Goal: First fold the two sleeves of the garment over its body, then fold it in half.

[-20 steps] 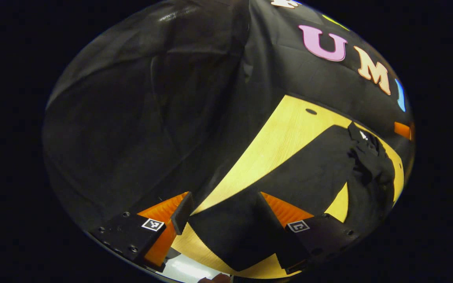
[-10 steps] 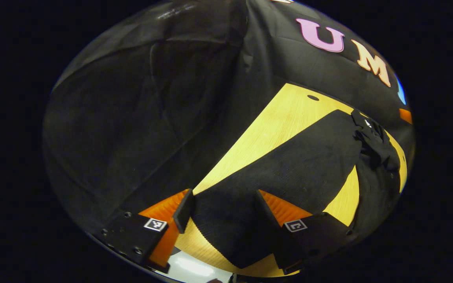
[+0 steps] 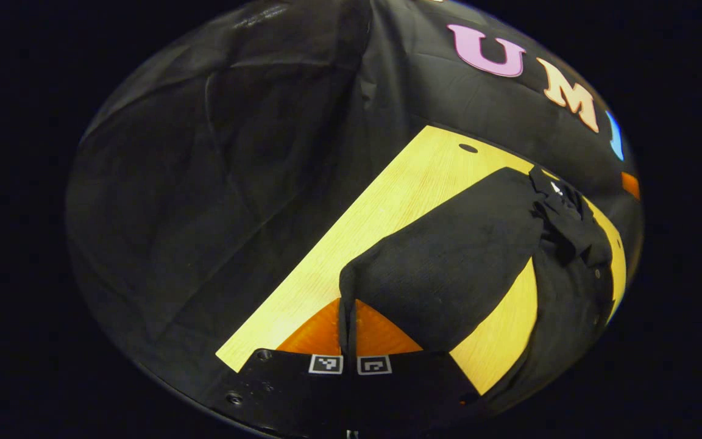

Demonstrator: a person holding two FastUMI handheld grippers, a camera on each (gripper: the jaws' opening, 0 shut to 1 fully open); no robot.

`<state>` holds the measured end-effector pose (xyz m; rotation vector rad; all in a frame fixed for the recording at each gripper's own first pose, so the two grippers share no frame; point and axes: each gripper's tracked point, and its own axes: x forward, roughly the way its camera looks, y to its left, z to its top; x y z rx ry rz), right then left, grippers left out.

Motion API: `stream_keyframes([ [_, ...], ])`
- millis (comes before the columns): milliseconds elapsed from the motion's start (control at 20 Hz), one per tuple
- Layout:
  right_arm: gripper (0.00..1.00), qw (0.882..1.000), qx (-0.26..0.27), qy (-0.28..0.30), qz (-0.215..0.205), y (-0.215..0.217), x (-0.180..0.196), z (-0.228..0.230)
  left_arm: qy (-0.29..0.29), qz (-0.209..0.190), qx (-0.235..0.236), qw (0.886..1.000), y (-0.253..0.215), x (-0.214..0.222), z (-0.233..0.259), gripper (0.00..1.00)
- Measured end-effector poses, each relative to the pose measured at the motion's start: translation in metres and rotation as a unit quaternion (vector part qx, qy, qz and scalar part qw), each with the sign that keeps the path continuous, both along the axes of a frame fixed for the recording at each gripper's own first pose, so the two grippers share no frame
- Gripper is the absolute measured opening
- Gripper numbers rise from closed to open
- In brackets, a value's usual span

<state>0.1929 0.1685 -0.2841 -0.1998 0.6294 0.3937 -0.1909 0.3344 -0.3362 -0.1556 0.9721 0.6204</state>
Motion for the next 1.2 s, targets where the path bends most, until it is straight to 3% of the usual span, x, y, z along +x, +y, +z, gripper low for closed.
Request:
stream_keyframes([
  [200, 0.98, 1.0, 0.002, -0.002, -0.014, -0.034, -0.006, 0.007, -0.049, -0.007, 0.007, 0.999, -0.001, 0.042, 0.037, 0.0],
  [700, 0.98, 0.998, 0.014, -0.01, -0.062, -0.129, -0.029, 0.024, -0.106, -0.108, 0.022, 0.988, -0.068, 0.141, 0.094, 0.0],
  [1200, 0.98, 0.991, 0.023, -0.002, -0.134, -0.227, -0.067, 0.025, -0.149, -0.22, 0.009, 0.964, -0.174, 0.233, 0.105, 0.0],
])
